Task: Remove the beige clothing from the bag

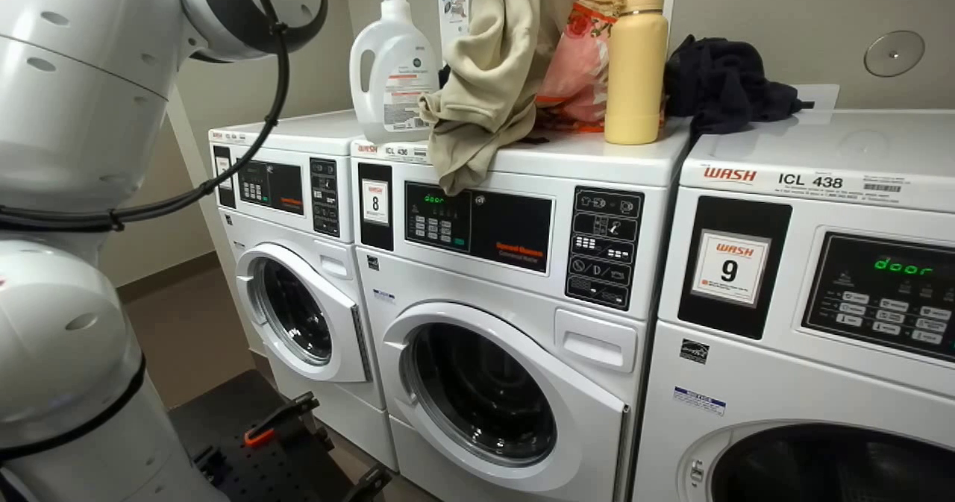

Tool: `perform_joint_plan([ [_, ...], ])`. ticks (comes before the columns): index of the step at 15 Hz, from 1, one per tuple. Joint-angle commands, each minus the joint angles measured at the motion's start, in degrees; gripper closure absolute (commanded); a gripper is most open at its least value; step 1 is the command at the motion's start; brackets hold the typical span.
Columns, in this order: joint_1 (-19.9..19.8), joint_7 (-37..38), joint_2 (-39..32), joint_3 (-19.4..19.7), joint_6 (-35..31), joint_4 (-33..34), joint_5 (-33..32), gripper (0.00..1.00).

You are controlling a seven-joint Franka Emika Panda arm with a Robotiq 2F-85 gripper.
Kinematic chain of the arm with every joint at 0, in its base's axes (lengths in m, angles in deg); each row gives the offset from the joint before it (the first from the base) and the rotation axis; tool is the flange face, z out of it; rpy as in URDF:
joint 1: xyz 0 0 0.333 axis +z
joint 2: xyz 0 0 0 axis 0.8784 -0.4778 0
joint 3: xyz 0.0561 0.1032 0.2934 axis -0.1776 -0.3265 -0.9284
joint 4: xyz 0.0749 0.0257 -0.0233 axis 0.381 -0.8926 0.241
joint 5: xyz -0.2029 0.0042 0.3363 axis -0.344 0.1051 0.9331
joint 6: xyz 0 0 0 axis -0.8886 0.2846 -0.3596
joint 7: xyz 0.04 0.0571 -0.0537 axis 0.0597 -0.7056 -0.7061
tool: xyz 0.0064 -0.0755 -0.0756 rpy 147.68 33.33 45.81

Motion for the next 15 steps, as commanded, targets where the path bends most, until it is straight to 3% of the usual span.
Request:
perform_joint_plan([
  [1, -0.76, -1.59, 4.13, -0.93, 7.71, -2.17, 1.50, 0.98],
  [4, -1.49, -1.34, 4.16, -1.44, 13.04, -2.19, 2.73, 0.98],
  [7, -1.63, -1.39, 1.95, -2.01, 13.49, -2.59, 3.52, 0.98],
  [9, -1.41, -1.52, -2.37, -2.23, 15.04, 1.23, 3.92, 0.98],
  [15, -1.21, -1.12, -8.35, -4.00, 18.11, -0.30, 5.81, 0.98],
])
